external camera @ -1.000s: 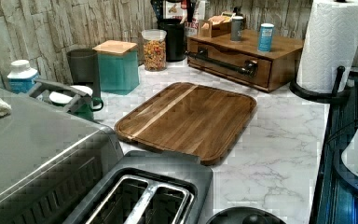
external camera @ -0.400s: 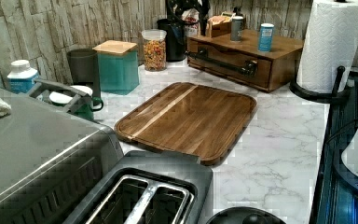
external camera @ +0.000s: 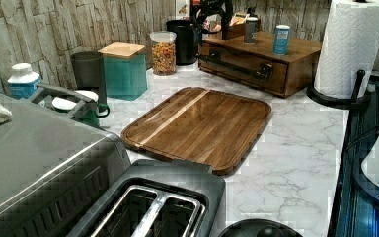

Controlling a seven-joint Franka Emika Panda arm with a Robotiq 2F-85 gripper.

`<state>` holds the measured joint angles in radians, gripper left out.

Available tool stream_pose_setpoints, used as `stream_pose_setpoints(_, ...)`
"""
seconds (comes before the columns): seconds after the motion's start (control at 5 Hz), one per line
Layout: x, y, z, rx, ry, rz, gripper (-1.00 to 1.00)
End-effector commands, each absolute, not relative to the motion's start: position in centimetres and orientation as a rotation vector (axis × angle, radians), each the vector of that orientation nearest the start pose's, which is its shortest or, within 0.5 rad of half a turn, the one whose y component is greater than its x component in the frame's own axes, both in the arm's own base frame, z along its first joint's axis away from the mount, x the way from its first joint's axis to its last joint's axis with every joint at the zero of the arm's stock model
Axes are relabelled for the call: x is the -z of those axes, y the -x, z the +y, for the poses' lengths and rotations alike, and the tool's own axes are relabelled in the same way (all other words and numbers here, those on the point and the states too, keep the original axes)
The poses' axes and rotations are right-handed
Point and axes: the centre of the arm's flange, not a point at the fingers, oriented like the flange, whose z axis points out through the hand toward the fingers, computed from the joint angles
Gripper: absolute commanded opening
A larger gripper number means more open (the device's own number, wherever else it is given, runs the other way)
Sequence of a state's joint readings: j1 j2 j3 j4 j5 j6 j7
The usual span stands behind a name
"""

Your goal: Open the drawer.

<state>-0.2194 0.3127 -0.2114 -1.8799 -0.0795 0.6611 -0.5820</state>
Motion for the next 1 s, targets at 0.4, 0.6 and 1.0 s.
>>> stream_pose_setpoints(0.4, -40.0, -57.8, -21.1, 0.241, 3.158, 0.855, 1.00)
stream_pose_setpoints(0.6, -38.9, -57.9, -21.6, 0.137, 3.227, 0.805, 1.00)
stream_pose_setpoints(1.0, -37.3, -56.1, -22.7, 0.074, 3.274, 0.929, 1.00)
